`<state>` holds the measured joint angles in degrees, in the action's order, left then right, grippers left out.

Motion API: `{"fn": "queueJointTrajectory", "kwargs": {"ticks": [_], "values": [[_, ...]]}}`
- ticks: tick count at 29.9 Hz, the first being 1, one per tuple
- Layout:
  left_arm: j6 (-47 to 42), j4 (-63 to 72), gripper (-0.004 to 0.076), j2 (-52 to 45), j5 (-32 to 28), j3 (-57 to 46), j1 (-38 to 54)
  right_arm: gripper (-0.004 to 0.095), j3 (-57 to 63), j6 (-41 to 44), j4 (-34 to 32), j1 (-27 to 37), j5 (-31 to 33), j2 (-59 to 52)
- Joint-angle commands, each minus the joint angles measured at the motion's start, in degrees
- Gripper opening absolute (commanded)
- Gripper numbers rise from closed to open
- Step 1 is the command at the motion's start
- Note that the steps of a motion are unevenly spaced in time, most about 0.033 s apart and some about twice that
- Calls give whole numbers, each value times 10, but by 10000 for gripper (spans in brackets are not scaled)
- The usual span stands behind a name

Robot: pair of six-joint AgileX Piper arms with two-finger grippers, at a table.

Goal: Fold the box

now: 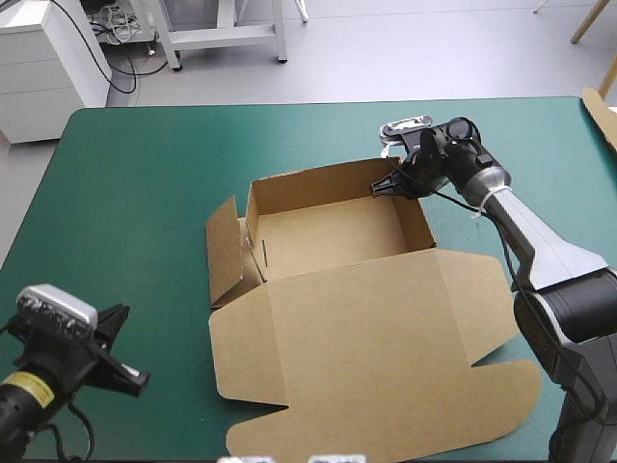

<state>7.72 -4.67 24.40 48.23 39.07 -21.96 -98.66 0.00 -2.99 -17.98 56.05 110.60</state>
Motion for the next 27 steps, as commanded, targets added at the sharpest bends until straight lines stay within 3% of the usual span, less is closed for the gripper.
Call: {"fn": "queueJointTrajectory", "kwargs": {"ticks": [1,8,11,18,27], "values": [[-4,39,-8,-73,-43,-42,0,-21,1,-21,1,-4,57,-11],[-4,74,-8,-198,-42,-102,0,-2,-3,-24,-1,-4,41,-6],[-4,72,-8,-210,-37,-107,0,85,-26,-24,-1,-4,61,-6],[-4,71,-8,-210,-30,-109,0,402,-108,-20,-7,-4,109,-11],[-4,71,-8,-210,-26,-109,0,475,-116,-21,-6,-4,111,-100]]}}
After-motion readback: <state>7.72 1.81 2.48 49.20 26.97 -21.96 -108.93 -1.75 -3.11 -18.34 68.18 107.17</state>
